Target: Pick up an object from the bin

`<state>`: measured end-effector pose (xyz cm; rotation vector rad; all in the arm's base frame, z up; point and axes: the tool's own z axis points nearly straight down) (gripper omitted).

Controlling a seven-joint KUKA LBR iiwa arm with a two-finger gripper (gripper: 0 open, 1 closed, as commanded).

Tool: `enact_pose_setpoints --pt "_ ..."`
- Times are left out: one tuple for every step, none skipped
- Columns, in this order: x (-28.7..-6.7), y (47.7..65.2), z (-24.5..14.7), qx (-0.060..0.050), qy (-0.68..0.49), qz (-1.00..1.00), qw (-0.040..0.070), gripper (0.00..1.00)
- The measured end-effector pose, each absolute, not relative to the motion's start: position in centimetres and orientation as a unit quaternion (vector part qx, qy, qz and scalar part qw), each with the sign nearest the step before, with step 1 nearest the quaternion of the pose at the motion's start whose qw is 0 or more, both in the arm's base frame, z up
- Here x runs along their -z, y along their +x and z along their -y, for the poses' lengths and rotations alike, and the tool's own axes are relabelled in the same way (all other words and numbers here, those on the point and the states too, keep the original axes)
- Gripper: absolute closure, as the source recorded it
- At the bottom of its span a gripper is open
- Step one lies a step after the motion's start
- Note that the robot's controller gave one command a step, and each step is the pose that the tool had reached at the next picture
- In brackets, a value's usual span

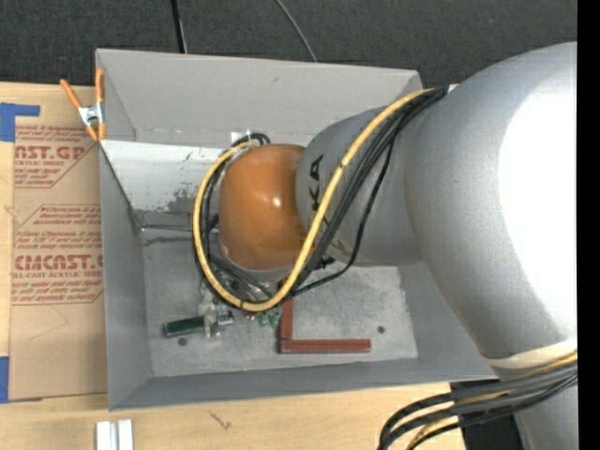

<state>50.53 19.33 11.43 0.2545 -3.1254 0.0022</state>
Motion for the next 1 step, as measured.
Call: enact_pose_setpoints --pt "-16.16 50.57 -18.72 0.0 0.082 0.997 0.0 1.0"
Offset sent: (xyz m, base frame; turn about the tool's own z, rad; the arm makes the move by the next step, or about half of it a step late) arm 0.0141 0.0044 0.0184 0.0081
